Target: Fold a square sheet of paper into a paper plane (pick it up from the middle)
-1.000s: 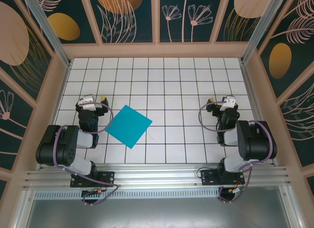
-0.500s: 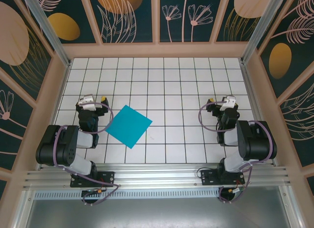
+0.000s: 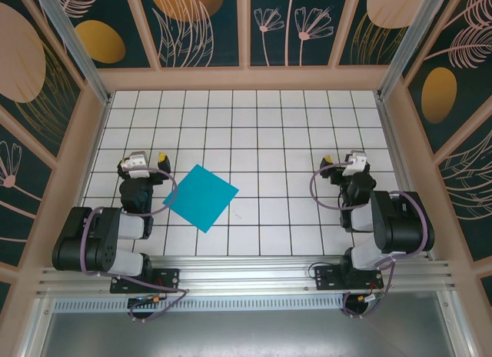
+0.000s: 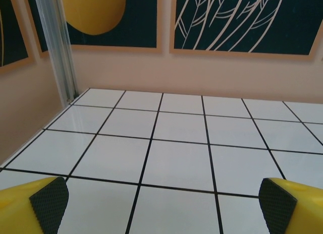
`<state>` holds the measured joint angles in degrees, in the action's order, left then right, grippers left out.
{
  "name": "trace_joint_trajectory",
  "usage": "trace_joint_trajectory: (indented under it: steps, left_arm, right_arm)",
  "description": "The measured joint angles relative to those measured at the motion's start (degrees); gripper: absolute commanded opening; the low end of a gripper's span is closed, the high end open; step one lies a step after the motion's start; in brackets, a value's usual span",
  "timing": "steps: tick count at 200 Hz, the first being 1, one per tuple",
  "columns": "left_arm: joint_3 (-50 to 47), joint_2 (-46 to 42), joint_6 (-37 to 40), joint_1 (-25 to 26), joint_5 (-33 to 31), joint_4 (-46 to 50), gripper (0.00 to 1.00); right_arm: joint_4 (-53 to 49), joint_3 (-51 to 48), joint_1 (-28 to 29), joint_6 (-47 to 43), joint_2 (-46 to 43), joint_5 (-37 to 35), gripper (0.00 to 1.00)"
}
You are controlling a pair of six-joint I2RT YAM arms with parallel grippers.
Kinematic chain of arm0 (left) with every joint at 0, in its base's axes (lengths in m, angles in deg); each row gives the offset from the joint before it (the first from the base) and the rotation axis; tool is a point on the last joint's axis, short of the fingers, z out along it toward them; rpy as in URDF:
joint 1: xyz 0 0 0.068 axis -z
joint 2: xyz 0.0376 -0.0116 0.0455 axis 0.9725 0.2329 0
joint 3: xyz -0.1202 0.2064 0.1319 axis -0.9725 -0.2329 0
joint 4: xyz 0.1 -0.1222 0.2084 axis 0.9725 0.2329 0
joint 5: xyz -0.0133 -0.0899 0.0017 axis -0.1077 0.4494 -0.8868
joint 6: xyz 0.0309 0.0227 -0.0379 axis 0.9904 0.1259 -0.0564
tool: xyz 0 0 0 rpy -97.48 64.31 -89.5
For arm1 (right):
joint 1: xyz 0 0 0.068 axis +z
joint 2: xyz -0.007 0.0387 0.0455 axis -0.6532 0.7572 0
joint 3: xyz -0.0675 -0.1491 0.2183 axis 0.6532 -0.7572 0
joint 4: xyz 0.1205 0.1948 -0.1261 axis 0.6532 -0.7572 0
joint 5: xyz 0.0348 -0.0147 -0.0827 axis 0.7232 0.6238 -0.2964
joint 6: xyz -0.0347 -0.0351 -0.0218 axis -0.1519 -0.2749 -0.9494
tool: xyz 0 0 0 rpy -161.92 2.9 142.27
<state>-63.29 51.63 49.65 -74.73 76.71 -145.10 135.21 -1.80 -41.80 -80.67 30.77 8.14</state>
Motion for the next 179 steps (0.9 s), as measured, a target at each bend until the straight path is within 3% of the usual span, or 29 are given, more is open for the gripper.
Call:
trace_joint_trajectory:
  steps: [11, 34, 76, 96, 122, 144, 179]
  left_arm:
    - [0.0, -1.4, 0.0, 0.0, -0.2, 1.3, 0.99]
    - [1.1, -5.5, 0.0, 0.0, -0.4, 5.7, 0.99]
    - [2.5, -14.6, -3.9, 0.0, -4.9, 13.6, 0.99]
    - [5.6, -18.2, -8.3, 0.0, -7.1, 21.7, 0.99]
    - [13.3, -19.5, -15.8, 0.0, -8.8, 35.1, 0.99]
    - [15.1, -22.4, -24.0, -0.1, -11.2, 43.6, 0.99]
    - [13.9, -25.9, -30.6, -0.2, -6.5, 51.4, 0.99]
  right_arm:
    - [-3.0, 0.5, 0.2, 0.0, -3.0, -0.1, 0.99]
    - [-20.7, 8.7, 0.3, 1.2, -10.3, -0.4, 0.99]
    - [-45.3, 23.4, 0.4, 10.7, -13.3, 1.6, 0.99]
    - [-55.5, 27.7, 0.3, 16.9, -11.3, 8.0, 0.99]
    - [-59.2, 29.0, 1.6, 24.1, -6.8, 19.4, 0.99]
    - [-60.1, 29.4, 9.1, 28.3, -3.0, 23.2, 0.97]
    - [-63.2, 39.3, 26.7, 28.6, 5.8, 23.1, 0.86]
